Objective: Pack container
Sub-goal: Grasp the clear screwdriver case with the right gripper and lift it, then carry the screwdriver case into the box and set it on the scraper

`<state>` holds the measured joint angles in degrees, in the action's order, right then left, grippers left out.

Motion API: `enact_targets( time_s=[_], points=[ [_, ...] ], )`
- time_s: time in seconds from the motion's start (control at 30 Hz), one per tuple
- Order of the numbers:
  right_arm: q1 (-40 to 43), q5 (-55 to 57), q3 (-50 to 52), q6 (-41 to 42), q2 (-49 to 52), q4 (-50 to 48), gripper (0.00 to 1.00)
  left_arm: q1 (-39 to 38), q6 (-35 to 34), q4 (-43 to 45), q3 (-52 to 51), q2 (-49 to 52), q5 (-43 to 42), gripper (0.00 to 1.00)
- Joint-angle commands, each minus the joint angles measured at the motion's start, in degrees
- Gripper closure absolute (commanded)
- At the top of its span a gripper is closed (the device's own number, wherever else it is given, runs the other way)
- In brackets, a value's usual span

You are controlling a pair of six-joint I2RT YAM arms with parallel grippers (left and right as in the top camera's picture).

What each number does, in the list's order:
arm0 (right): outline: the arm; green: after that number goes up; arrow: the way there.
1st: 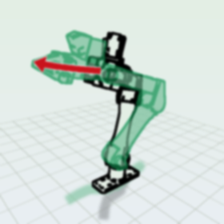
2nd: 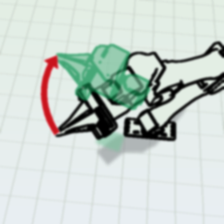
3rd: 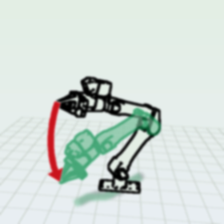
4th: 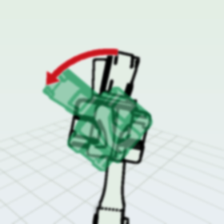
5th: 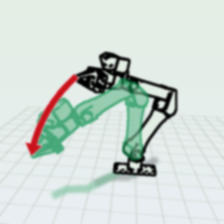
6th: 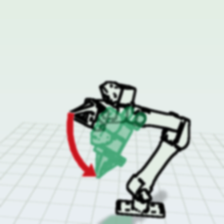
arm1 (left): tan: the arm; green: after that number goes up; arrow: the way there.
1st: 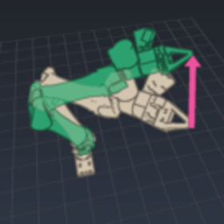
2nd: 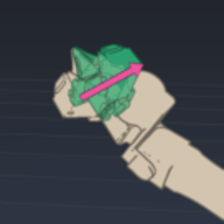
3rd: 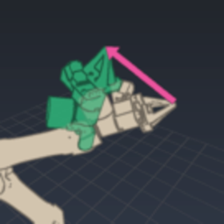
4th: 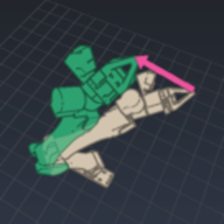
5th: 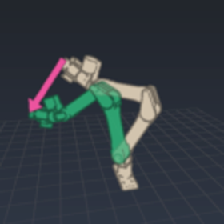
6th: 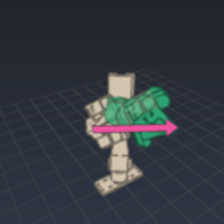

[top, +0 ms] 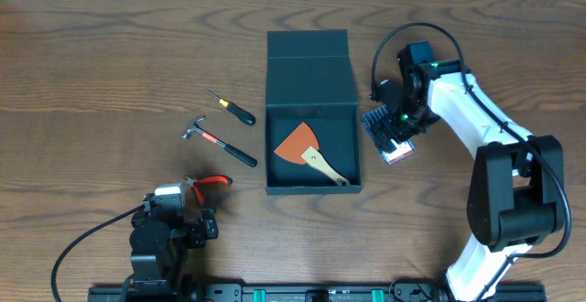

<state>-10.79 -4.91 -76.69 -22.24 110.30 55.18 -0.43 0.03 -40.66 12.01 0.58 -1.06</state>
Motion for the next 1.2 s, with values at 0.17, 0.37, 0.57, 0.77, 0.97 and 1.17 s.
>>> enact_targets(
  time_s=[0.17, 0.37, 0.57, 0.77, 0.97, 1.17],
  points=[
    [-3.56, 5.6, 0.33, 5.97, 2.91, -1.64, 0.04, 0.13, 0.37, 0.04, 0.09, -0.37, 0.68, 0.01],
    [-3.39, 7.72, 0.35, 8.09, 4.83, -2.01, 0.04, 0.13, 0.37, 0.04, 0.09, -0.37, 0.68, 0.02],
    [-3.39, 7.67, 0.39, 8.07, 5.14, -3.08, 0.07, 0.13, 0.37, 0.04, 0.09, -0.37, 0.68, 0.01],
    [-3.39, 7.48, 0.96, 8.04, 5.14, -3.93, 0.14, 0.13, 0.37, 0.04, 0.09, -0.37, 0.68, 0.01],
    [-3.39, 7.21, 2.36, 8.07, 5.14, -5.09, 0.14, 0.13, 0.37, 0.04, 0.09, -0.37, 0.68, 0.01],
    [-3.39, 5.92, 4.85, 8.11, 5.14, -6.29, 0.17, 0.13, 0.35, 0.04, 0.09, -0.37, 0.68, 0.01]
  ],
)
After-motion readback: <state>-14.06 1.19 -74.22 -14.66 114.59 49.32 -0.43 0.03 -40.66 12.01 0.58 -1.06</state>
